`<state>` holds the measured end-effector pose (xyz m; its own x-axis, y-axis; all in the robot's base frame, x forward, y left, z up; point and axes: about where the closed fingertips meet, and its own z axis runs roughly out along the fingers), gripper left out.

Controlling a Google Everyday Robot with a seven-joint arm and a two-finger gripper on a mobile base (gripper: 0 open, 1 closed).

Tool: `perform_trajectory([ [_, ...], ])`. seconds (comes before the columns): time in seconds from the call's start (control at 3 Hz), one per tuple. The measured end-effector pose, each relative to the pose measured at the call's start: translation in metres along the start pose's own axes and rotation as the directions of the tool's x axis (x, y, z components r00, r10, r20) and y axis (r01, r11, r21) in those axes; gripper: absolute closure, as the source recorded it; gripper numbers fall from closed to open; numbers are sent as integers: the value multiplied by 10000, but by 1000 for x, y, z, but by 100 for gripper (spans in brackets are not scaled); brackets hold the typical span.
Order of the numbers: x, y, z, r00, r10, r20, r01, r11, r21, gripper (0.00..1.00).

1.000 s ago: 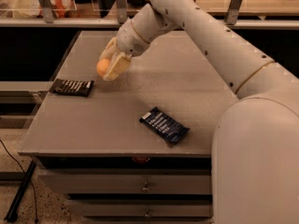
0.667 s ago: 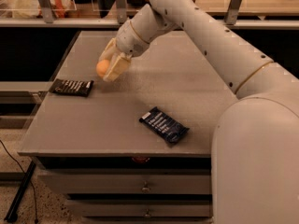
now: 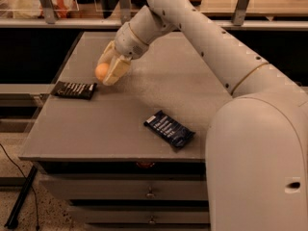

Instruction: Move orange near rxbar chocolate

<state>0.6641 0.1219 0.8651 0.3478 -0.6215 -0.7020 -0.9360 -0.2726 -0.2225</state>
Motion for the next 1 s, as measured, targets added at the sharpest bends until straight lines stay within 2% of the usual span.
perform_trajectory([
  [0.67,-23,-21,14,9963,-856,75,857,9962,-136,100],
  [1.0,-23,-31,40,9950,-964,253,975,9940,-492,100],
])
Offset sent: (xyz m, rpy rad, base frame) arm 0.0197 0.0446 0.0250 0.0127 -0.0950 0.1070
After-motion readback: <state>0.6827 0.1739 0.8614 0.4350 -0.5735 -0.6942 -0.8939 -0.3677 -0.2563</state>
